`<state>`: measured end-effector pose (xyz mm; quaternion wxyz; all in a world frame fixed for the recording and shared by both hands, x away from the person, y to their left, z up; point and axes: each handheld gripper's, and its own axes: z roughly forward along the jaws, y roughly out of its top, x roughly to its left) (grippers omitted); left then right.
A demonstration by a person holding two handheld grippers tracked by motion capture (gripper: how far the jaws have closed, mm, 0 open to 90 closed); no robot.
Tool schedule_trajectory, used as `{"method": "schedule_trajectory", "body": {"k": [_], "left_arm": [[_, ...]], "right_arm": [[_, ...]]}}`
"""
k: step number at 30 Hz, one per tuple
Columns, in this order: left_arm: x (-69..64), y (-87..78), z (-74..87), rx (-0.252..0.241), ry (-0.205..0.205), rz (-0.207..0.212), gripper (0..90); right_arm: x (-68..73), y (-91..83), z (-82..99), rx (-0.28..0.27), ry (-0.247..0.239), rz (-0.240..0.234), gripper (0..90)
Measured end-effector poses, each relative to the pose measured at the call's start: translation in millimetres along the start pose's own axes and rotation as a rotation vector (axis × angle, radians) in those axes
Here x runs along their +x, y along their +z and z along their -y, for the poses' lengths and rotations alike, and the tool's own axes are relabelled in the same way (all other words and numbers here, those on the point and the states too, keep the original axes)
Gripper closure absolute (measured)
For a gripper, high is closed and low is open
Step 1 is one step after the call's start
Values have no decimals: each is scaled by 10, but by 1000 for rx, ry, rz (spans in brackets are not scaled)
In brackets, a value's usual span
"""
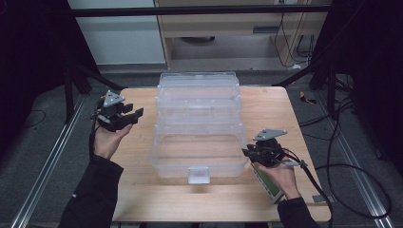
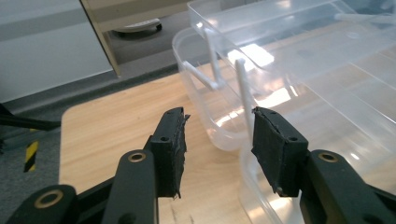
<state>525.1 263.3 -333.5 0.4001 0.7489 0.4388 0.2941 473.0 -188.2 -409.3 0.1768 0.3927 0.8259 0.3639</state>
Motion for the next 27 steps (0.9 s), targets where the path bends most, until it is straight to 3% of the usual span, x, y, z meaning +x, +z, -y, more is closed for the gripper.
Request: {"method": "schedule_trajectory", "body": {"k": [7, 10, 12, 16, 17, 20, 27], "left_arm": [[-209, -86, 228, 27, 12, 47, 524], [-278, -72, 309, 37, 47, 50, 521], [-332, -85, 373, 66, 21, 57, 520], [-397, -63, 455, 79, 32, 69, 501], [-441, -61, 508, 108, 30, 67, 500], [-488, -29, 594, 136, 36, 68, 503], [-564, 53, 705, 195, 36, 93, 567]], "right_arm": [[4, -2, -3, 9, 0, 4, 700], [4, -2, -5, 10, 2, 3, 694], [7, -1, -5, 11, 1, 5, 691], [18, 4, -20, -1, -2, 16, 659], [24, -1, -30, -7, -8, 19, 652], [36, -13, -62, -27, -1, 23, 654], [47, 23, -52, 0, -1, 44, 697]]}}
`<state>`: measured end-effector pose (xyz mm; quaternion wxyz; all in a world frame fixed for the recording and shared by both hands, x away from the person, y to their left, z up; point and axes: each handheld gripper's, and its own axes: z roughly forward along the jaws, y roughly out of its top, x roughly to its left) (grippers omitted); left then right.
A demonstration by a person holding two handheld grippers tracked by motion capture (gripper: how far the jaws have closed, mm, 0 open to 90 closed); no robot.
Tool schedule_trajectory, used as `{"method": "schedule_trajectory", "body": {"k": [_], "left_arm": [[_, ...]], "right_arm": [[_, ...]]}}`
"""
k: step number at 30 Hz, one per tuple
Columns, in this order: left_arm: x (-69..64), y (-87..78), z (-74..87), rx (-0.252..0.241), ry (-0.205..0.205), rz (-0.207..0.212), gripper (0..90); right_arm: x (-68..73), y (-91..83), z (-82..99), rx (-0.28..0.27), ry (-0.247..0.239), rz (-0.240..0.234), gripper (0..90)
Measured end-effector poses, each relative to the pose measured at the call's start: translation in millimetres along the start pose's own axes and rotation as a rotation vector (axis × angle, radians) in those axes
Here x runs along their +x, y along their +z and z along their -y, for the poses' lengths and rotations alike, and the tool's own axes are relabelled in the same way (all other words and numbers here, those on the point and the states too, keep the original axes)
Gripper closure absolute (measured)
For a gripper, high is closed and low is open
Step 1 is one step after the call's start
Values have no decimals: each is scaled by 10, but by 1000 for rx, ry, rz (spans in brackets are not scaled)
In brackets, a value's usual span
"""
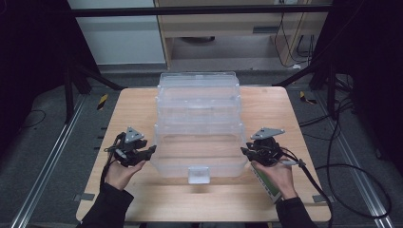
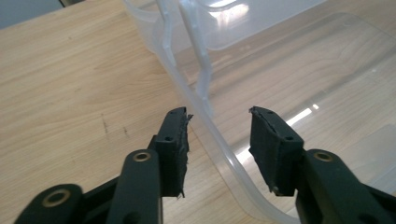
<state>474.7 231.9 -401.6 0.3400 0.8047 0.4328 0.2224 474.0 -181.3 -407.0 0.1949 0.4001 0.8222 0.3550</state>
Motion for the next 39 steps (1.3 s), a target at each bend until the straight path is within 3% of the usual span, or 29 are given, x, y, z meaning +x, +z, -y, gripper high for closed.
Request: {"method": "schedule_trajectory", "body": {"k": [9, 11, 13, 28, 33, 39], "left_arm": [[-55, 96, 49, 31, 15, -22, 630], [-32, 106, 55, 32, 1, -20, 662], [-13, 111, 55, 29, -13, -7, 665], [2, 121, 50, 22, -5, -17, 669], [-3, 70, 33, -3, 8, -10, 595], [36, -102, 3, -67, 15, -8, 513]], "right_arm": [[-22, -11, 28, 1, 14, -9, 736], [-24, -12, 28, -1, 11, -9, 741], [-17, -12, 28, -2, 13, -7, 743], [25, -19, 25, 1, 17, 6, 753], [14, -30, 27, -10, 13, 1, 751], [-23, -127, 15, -47, 26, 9, 723]]}}
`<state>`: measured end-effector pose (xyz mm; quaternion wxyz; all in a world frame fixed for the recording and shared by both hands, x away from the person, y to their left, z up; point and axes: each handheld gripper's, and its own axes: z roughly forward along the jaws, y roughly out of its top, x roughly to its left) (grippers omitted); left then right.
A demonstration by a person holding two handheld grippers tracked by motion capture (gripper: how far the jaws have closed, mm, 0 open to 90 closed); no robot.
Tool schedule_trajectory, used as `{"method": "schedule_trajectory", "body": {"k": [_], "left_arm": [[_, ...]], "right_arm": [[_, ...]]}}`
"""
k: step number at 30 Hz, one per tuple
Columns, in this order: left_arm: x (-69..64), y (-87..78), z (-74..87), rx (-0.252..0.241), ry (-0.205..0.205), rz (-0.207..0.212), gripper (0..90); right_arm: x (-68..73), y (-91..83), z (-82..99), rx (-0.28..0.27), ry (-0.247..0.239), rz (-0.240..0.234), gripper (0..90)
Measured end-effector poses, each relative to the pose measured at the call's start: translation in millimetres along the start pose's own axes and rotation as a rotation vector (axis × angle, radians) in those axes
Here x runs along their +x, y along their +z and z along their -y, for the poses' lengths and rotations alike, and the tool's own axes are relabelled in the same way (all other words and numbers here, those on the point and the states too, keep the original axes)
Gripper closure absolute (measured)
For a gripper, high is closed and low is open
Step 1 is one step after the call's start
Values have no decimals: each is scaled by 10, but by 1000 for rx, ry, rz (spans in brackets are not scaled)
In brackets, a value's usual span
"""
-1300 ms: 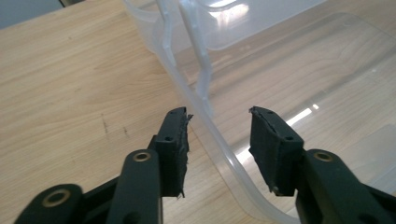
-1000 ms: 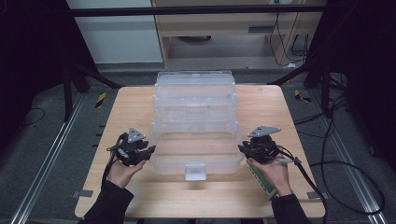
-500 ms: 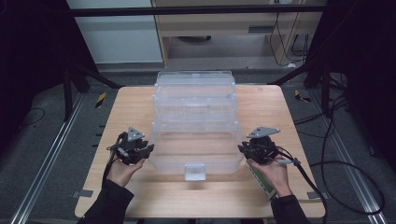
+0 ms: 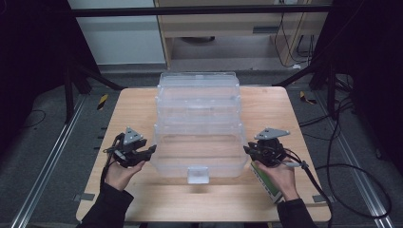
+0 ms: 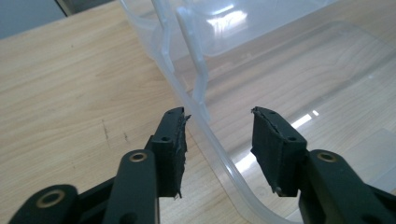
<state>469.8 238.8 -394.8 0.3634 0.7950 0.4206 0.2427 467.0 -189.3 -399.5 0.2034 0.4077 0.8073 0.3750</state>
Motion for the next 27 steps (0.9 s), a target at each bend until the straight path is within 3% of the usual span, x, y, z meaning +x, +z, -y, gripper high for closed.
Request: {"method": "schedule_trajectory", "body": {"k": [3, 15, 21, 27], "left_arm": [[50, -65, -2, -21, 10, -15, 499], [319, -151, 86, -45, -50, -84, 461], [389, -172, 114, -38, -64, -115, 442], [434, -192, 133, -38, -70, -128, 440]], "right_arm": [[-13, -68, -19, -16, 11, 5, 704], [-112, -381, -106, -65, 34, 39, 605], [-159, -500, -138, -38, 50, 79, 468], [-186, -585, -171, 3, 68, 85, 412]]}}
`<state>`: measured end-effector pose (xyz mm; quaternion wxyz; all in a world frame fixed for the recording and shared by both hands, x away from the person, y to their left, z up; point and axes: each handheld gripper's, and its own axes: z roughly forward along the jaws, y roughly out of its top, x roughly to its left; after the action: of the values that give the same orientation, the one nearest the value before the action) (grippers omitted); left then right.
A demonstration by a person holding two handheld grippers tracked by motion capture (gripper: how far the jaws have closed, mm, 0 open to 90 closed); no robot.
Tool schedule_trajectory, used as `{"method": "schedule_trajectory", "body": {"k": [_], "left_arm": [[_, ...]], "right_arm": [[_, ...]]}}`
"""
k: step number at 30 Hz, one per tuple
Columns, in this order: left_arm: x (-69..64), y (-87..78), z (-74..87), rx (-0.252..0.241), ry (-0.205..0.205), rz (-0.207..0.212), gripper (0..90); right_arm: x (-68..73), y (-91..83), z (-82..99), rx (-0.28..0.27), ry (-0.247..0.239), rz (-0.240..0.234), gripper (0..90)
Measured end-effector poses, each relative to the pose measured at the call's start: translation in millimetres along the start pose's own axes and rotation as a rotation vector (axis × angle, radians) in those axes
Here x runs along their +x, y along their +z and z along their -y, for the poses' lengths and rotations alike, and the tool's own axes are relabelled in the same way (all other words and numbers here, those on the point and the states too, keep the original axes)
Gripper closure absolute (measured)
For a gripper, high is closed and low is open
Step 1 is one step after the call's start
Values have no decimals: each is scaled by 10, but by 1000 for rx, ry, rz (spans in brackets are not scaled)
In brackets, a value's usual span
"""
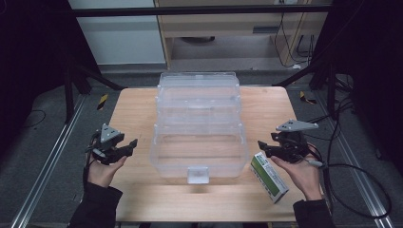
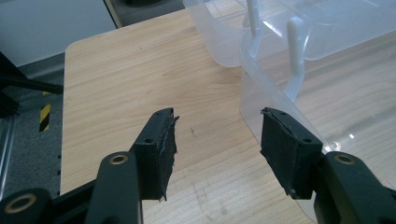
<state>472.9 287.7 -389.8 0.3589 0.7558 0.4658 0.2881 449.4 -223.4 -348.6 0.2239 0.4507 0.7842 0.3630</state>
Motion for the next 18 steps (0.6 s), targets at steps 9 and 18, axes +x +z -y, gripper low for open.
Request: {"method": "schedule_trajectory", "body": {"k": [9, 18], "left_arm": [[55, -10, 30, 15, -16, -18, 429], [94, 13, 58, 26, -25, -19, 428]], "right_arm": [[22, -89, -38, 66, -21, -3, 350], [10, -137, 26, 100, -30, 1, 338]]}}
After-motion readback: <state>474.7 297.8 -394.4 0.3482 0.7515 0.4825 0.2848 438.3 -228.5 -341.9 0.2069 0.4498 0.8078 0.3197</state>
